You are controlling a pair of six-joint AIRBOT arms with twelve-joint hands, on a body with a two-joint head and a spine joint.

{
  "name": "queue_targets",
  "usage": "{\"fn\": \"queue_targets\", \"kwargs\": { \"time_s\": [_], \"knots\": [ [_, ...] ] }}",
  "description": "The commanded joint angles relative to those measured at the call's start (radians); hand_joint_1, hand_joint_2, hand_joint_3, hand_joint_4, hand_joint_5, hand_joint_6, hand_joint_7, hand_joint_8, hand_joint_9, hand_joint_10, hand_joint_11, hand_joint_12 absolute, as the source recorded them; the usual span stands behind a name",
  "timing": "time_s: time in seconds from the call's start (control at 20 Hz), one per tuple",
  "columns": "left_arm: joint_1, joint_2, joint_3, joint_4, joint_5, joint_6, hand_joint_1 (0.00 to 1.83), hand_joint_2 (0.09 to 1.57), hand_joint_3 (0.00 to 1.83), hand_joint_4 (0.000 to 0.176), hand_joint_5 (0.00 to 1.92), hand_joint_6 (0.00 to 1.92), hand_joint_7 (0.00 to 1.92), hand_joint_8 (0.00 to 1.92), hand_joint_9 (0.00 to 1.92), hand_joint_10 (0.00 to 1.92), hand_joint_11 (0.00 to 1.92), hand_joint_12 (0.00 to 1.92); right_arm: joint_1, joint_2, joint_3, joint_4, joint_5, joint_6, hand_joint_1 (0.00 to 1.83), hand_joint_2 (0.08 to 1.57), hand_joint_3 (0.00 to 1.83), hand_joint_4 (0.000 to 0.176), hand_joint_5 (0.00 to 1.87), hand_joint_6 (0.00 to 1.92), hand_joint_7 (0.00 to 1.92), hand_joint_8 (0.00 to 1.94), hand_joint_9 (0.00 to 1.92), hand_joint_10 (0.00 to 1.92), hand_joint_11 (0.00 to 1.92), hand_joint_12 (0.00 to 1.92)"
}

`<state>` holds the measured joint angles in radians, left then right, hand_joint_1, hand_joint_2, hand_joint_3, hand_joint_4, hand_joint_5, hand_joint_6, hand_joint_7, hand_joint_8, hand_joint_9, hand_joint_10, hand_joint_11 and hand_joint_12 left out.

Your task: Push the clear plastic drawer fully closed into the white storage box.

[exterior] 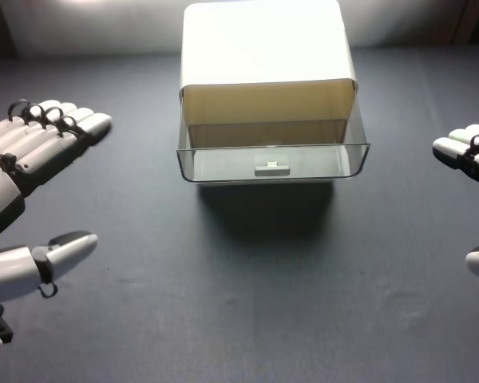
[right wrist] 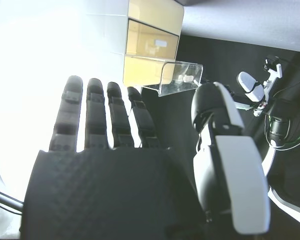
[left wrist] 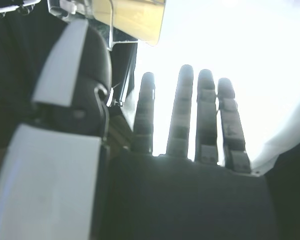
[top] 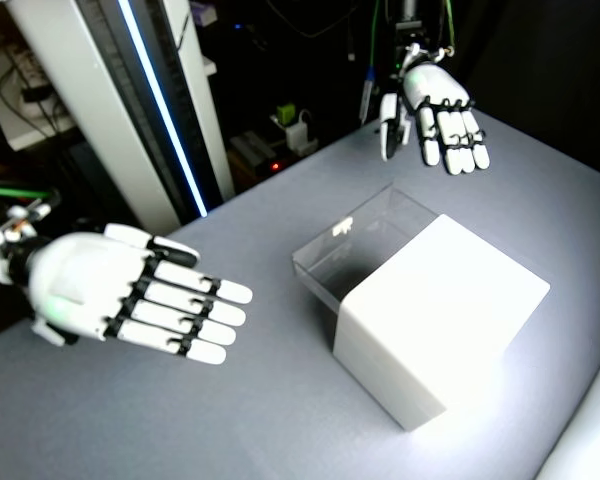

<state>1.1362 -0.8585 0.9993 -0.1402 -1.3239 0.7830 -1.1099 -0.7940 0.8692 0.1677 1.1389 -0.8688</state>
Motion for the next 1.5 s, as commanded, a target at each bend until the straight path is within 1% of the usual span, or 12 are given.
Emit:
{"fn": "queue_targets", "kwargs": {
  "time_s": [0.0,0.15,0.25,0.3,0.75,0.8,0.85,0.9,1.0,1.15,1.25,1.45],
  "knots": [
    [-0.008,-0.005,0.0,-0.01,-0.126,-0.006,0.33,1.28,0.03,0.013,0.0,0.0,0.0,0.0,0.0,0.0,0.0,0.0,0.0,-0.001,-0.002,0.005,0.119,0.001,0.27,1.34,0.03,0.0,0.0,0.0,0.0,0.0,0.0,0.0,0.0,0.0],
    [-0.008,-0.006,-0.001,-0.01,-0.125,-0.007,0.32,1.28,0.02,0.038,0.0,0.0,0.0,0.0,0.0,0.0,0.0,0.0,-0.002,-0.001,-0.004,0.005,0.118,0.001,0.29,1.34,0.02,0.0,0.0,0.0,0.0,0.0,0.0,0.0,0.0,0.0],
    [-0.007,-0.006,-0.001,-0.011,-0.125,-0.007,0.36,1.28,0.01,0.022,0.0,0.0,0.0,0.0,0.0,0.0,0.0,0.0,-0.005,0.0,-0.008,-0.001,0.118,0.001,0.24,1.35,0.01,0.0,0.0,0.0,0.0,0.0,0.0,0.0,0.0,0.0],
    [-0.007,-0.006,-0.001,-0.011,-0.125,-0.007,0.33,1.28,0.01,0.039,0.0,0.0,0.0,0.0,0.0,0.0,0.0,0.0,-0.007,0.001,-0.011,-0.01,0.117,0.001,0.22,1.34,0.01,0.0,0.0,0.0,0.0,0.0,0.0,0.0,0.0,0.0],
    [0.002,-0.003,0.0,-0.031,-0.138,-0.006,0.4,1.3,0.01,0.025,0.0,0.0,0.0,0.0,0.0,0.0,0.0,0.0,-0.005,-0.01,-0.019,-0.162,0.083,0.117,0.17,1.36,0.01,0.0,0.0,0.0,0.0,0.0,0.0,0.0,0.0,0.0],
    [0.002,-0.003,0.0,-0.034,-0.141,-0.006,0.41,1.31,0.01,0.033,0.0,0.0,0.0,0.0,0.0,0.0,0.0,0.0,-0.002,-0.015,-0.019,-0.173,0.079,0.125,0.14,1.37,0.01,0.0,0.0,0.0,0.0,0.0,0.0,0.0,0.02,0.01],
    [0.004,-0.003,0.0,-0.039,-0.146,-0.005,0.43,1.32,0.01,0.034,0.0,0.0,0.0,0.0,0.0,0.0,0.0,0.0,0.003,-0.026,-0.015,-0.194,0.073,0.14,0.14,1.39,0.0,0.0,0.0,0.0,0.0,0.0,0.02,0.01,0.0,0.23],
    [0.006,-0.003,-0.001,-0.047,-0.154,-0.003,0.42,1.33,0.02,0.042,0.0,0.0,0.0,0.0,0.0,0.0,0.0,0.0,0.012,-0.036,-0.01,-0.208,0.066,0.154,0.19,1.39,0.0,0.0,0.03,0.01,0.02,0.0,0.1,0.03,0.0,0.63],
    [0.013,-0.002,-0.001,-0.064,-0.172,-0.001,0.43,1.35,0.02,0.016,0.0,0.0,0.0,0.0,0.0,0.0,0.0,0.0,0.039,-0.069,0.009,-0.24,0.048,0.185,0.22,1.38,0.0,0.0,0.06,0.01,0.06,0.01,0.15,0.04,0.0,0.95],
    [0.021,0.001,-0.002,-0.07,-0.177,-0.001,0.46,1.39,0.02,0.023,0.0,0.0,0.0,0.0,0.0,0.0,0.0,0.0,0.085,-0.121,0.035,-0.284,0.029,0.223,0.33,1.37,0.0,0.0,0.11,0.01,0.11,0.01,0.21,0.04,0.0,1.01],
    [0.026,0.001,-0.003,-0.079,-0.186,0.0,0.56,1.41,0.01,0.025,0.0,0.0,0.0,0.0,0.0,0.0,0.0,0.0,0.134,-0.176,0.067,-0.329,0.009,0.271,0.32,1.39,0.0,0.0,0.12,0.01,0.11,0.0,0.19,0.03,0.0,0.9],
    [0.035,0.004,-0.007,-0.09,-0.201,0.002,0.57,1.44,0.01,0.028,0.0,0.0,0.0,0.0,0.0,0.0,0.0,0.0,0.213,-0.26,0.112,-0.391,-0.024,0.313,0.4,1.38,0.0,0.0,0.17,0.01,0.18,0.01,0.28,0.06,0.0,1.13]
  ]
}}
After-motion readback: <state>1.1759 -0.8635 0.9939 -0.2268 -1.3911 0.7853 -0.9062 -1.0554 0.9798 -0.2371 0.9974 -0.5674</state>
